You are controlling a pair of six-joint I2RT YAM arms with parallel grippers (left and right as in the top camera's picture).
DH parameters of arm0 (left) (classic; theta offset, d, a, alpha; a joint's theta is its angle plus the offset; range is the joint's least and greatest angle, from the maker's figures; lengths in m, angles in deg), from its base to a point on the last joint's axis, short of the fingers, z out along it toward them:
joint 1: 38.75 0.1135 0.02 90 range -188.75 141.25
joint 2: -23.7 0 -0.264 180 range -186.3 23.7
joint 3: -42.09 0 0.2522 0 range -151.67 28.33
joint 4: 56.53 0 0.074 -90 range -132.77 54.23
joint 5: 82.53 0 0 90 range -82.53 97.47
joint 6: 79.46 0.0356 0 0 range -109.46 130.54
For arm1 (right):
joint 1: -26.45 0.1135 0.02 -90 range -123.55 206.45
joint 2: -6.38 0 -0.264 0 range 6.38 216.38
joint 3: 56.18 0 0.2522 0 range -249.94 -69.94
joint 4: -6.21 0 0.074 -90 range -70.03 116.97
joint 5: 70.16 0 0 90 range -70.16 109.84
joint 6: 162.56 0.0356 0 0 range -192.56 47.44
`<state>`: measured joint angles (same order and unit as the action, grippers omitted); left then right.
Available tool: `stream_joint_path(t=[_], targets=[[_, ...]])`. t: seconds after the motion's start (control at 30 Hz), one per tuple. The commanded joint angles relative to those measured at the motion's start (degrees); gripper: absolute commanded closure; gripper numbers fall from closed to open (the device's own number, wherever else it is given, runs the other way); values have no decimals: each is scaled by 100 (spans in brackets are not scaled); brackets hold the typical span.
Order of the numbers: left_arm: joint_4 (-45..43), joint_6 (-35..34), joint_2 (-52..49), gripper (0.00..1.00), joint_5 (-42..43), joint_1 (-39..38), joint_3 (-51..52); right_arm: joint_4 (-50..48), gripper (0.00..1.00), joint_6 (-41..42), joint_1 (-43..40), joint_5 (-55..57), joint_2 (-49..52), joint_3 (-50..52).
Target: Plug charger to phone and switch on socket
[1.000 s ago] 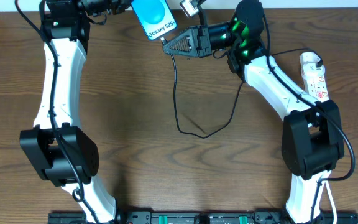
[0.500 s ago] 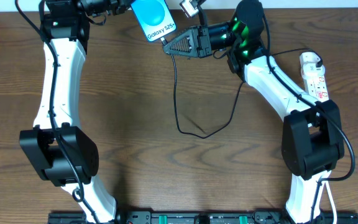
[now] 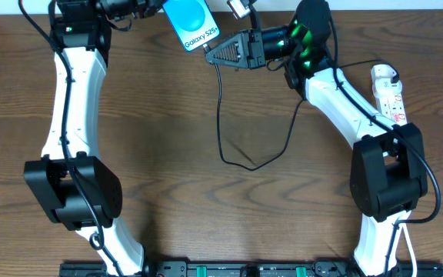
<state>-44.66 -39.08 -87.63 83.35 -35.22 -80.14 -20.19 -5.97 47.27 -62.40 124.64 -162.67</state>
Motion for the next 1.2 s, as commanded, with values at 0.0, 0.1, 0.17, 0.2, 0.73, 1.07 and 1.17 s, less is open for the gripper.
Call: stream_joint_path(t=[0.0,0.1,0.17,0.2,0.73,1.07,1.17], targets=[[-33,55,42,93,42,-83,-116,-39,99,-22,26,243,-28,-66],[-35,55,42,93,39,-125,-70,-37,99,-22,28,361,-28,-66],[-35,83,42,93,39,-168,15,-37,99,-22,28,501,-28,-66],[-35,96,42,92,39,-192,52,-37,99,-22,26,579,-28,-66],[-37,166,11,93,111,-188,142,-35,44,-20,22,717,-28,-66],[564,501,11,92,98,358,142,-33,1,-177,-219,472,-28,-63],[1161,933,11,93,20,387,142,111,1,-702,-380,472,-28,-59]])
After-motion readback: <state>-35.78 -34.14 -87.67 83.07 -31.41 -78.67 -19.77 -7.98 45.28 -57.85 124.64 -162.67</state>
